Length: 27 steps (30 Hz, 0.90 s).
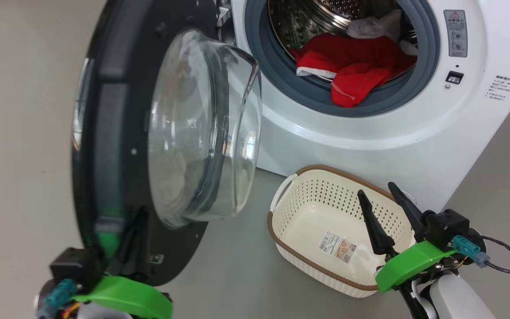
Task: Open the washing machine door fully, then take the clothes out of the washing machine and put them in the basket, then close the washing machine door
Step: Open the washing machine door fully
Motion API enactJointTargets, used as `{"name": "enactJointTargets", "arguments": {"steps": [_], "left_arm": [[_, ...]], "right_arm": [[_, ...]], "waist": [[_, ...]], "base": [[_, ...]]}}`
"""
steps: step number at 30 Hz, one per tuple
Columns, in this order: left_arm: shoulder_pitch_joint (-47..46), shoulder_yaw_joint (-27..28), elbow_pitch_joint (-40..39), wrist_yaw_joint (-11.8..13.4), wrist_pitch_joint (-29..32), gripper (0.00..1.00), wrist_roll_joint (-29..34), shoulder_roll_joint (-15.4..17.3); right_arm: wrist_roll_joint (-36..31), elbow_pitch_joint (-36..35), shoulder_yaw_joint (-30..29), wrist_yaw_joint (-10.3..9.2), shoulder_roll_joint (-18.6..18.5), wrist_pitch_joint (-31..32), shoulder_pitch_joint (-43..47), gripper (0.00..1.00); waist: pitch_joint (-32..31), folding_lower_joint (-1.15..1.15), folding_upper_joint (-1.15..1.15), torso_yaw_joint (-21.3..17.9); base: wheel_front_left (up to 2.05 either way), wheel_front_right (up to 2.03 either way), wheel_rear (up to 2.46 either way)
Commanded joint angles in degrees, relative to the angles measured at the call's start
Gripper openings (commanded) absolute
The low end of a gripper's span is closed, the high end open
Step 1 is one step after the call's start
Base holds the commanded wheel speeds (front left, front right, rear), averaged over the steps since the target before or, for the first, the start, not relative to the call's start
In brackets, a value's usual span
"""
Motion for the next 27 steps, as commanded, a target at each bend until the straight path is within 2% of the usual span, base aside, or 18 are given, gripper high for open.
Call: {"name": "enactJointTargets", "arguments": {"steps": [1, 4, 6, 9, 18, 27], "left_arm": [[-0.26, 3.78, -0.88, 1.31, -0.74, 0.0, -0.39, 1.76], [-0.32, 5.47, -0.15, 1.91, -1.48, 0.0, -0.92, 2.36], [-0.89, 6.4, 0.83, 1.31, -1.69, 0.0, -2.24, 2.61], [-2.41, 7.83, 3.05, 0.8, -2.11, 0.0, -2.87, 4.0], [-6.38, 13.7, 8.43, 1.47, -3.81, 0.0, -4.94, 7.83], [-9.92, 17.16, 15.44, -0.04, -6.48, 0.0, -7.22, 10.71]], "right_arm": [[-0.68, -1.12, 1.29, 0.43, 0.35, -0.38, -0.94, 1.0], [-1.08, -0.98, 1.45, 0.43, 0.35, -0.38, -1.0, 1.0], [-1.41, -0.85, 1.44, 0.43, 0.35, -0.38, -0.94, 1.0], [-1.87, -0.54, 2.04, 0.43, 0.35, -0.38, -0.8, 1.0], [-2.83, -0.29, 2.25, 0.43, 0.35, -0.38, -0.99, 1.0], [-3.94, -0.35, 2.18, 0.43, 0.35, -0.38, -0.89, 1.0]], "waist": [[0.24, 0.0, 0.0, 0.03], [0.66, 0.0, 0.0, 0.11], [0.92, 0.0, 0.0, 0.24], [1.11, 0.0, 0.0, 0.32], [1.27, 0.0, 0.0, -0.21], [2.33, 0.0, 0.0, -0.89]], "base": [[0.0, 0.0, 0.0], [0.0, 0.0, 0.0], [0.0, 0.0, 0.0], [0.0, 0.0, 0.0], [0.0, 0.0, 0.0], [0.0, 0.0, 0.0]]}}
